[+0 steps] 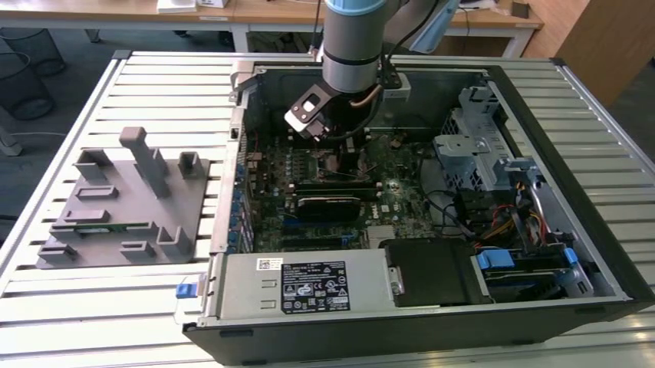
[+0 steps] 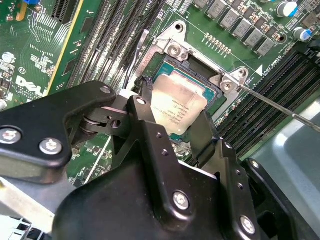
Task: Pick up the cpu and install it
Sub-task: 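Place the cpu into insertion slot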
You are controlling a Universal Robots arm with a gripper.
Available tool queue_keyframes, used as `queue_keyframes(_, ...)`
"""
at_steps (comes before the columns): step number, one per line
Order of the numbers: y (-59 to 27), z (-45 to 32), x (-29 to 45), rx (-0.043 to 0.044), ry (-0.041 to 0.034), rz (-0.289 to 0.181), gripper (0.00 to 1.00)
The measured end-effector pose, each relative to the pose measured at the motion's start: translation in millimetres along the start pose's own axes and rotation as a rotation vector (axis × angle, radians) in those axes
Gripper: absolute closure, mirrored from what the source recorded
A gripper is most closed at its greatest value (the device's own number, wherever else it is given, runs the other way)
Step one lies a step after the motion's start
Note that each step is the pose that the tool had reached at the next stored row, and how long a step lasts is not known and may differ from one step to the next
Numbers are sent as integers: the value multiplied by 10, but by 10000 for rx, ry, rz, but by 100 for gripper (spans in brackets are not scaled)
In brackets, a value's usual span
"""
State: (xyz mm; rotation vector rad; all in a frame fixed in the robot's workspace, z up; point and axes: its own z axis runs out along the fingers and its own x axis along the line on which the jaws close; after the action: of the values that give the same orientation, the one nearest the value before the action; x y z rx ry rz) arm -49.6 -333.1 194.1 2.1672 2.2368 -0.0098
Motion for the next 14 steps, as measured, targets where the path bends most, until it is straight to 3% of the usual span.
queue_keyframes(5, 0, 4, 0, -1, 2, 0, 45)
queue_keyframes(6, 0, 5, 0, 0, 4, 1, 39)
queue_keyframes(14, 0, -1, 0, 0, 6, 0, 39)
